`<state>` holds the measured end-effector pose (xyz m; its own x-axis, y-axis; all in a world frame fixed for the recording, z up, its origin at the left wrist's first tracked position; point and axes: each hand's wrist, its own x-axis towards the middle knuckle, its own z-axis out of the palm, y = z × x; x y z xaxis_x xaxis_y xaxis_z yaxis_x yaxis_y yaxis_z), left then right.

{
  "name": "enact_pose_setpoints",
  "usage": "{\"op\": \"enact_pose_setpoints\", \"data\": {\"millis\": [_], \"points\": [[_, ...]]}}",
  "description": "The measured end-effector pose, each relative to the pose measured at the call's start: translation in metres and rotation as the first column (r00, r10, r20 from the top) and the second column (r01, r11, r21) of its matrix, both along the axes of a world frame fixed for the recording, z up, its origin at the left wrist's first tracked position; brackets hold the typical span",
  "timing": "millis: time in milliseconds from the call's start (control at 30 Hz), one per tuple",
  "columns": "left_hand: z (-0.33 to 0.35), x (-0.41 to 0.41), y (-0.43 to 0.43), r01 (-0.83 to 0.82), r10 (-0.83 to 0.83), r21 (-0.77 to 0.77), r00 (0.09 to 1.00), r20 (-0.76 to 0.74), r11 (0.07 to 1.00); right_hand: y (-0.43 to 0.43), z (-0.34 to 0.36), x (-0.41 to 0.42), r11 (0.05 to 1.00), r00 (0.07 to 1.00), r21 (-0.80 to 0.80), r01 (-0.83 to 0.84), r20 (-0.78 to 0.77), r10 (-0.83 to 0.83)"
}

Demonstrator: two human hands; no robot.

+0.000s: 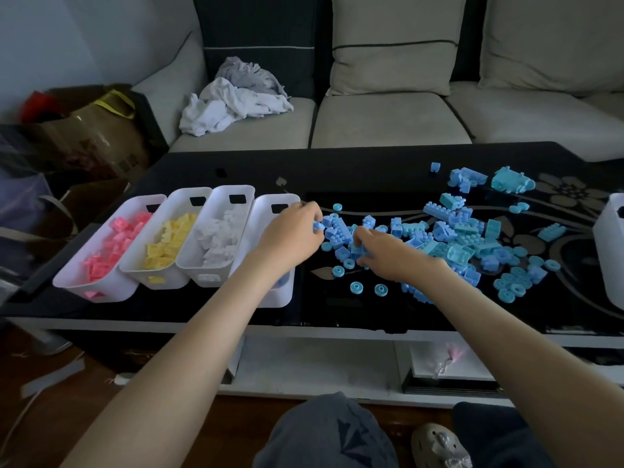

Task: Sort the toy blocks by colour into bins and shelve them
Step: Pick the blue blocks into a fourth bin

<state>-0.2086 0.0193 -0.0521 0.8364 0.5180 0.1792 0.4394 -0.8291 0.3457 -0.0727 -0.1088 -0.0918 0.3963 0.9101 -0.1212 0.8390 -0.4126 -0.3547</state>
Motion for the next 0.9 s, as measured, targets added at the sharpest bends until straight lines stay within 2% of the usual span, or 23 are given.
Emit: {"op": "enact_pose_setpoints", "data": {"millis": [67, 233, 400, 467, 567, 667, 733, 833, 900], "points": [[0.002, -0.009, 0.007, -0.030, 0.029, 0.016, 0.999, 0.041, 0.999, 0.000, -0.001, -0.001, 1.000, 1.000, -0.003, 0.004, 0.028, -0.004], [0.002, -0.037, 0.030, -0.186, 0.186, 0.043, 0.982, -0.007, 0.982, 0.004, -0.001, -0.008, 0.999, 0.996, 0.012, 0.042, 0.079, -0.042], [-0.010, -0.048, 0.035, -0.199, 0.199, 0.024, 0.954, -0.226, 0.980, 0.004, -0.001, -0.009, 1.000, 0.993, 0.021, -0.002, 0.117, -0.001], [-0.010, -0.044, 0.032, -0.178, 0.189, 0.068, 0.949, -0.252, 0.982, 0.004, -0.003, -0.007, 0.999, 0.991, 0.027, -0.036, 0.127, 0.032], [-0.002, -0.031, 0.019, -0.147, 0.178, 0.208, 0.974, -0.142, 0.967, 0.006, -0.008, -0.004, 0.997, 0.987, 0.035, -0.061, 0.152, 0.055], [-0.003, -0.008, -0.006, -0.073, 0.084, 0.263, 0.996, -0.032, 0.962, 0.007, -0.012, -0.001, 0.997, 0.985, 0.036, -0.068, 0.164, 0.061], [-0.011, 0.011, -0.022, 0.011, 0.028, 0.305, 0.992, -0.123, 0.952, 0.006, -0.013, 0.001, 0.998, 0.988, 0.051, -0.036, 0.153, 0.028], [-0.024, 0.031, -0.033, 0.099, 0.039, 0.354, 0.931, -0.364, 0.930, 0.005, -0.014, 0.002, 0.998, 0.981, 0.060, -0.031, 0.193, 0.019], [-0.031, 0.039, -0.032, 0.110, 0.048, 0.333, 0.901, -0.431, 0.937, 0.004, -0.016, 0.004, 0.998, 0.975, 0.052, -0.042, 0.222, 0.030]]}}
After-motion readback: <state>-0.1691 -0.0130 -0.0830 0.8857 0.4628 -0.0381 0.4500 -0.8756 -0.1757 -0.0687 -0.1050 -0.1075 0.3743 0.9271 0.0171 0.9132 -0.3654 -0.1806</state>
